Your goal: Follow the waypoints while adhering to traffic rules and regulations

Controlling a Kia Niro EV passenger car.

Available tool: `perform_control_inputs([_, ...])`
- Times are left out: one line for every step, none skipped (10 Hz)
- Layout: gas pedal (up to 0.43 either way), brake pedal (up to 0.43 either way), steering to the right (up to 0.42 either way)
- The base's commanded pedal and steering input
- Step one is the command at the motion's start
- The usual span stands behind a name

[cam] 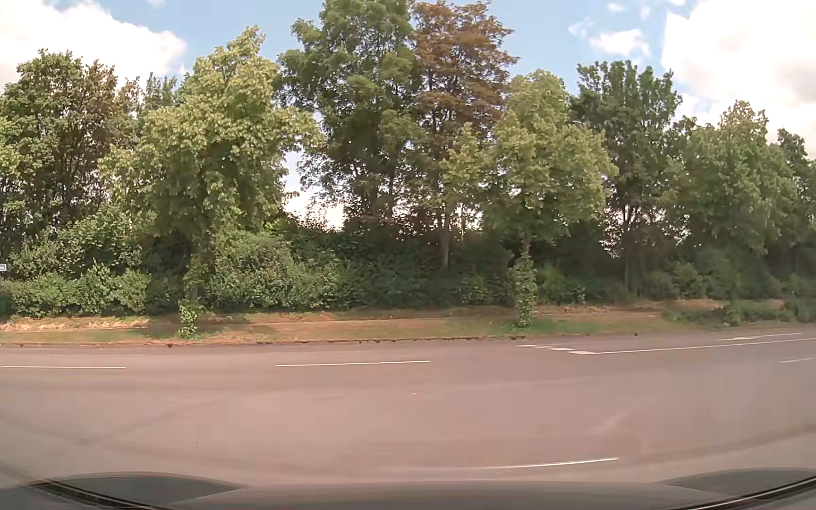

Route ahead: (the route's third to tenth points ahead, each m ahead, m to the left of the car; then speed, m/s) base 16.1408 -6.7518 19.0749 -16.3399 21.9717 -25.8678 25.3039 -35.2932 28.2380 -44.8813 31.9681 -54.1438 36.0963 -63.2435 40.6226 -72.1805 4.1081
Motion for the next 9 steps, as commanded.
perform_control_inputs([0.209, 0.012, 0.224])
perform_control_inputs([0.209, 0.012, 0.244])
perform_control_inputs([0.228, 0.012, 0.258])
perform_control_inputs([0.248, 0.012, 0.274])
perform_control_inputs([0.248, 0.012, 0.292])
perform_control_inputs([0.248, 0.012, 0.307])
perform_control_inputs([0.248, 0.012, 0.33])
perform_control_inputs([0.248, 0.012, 0.346])
perform_control_inputs([0.26, 0.012, 0.352])
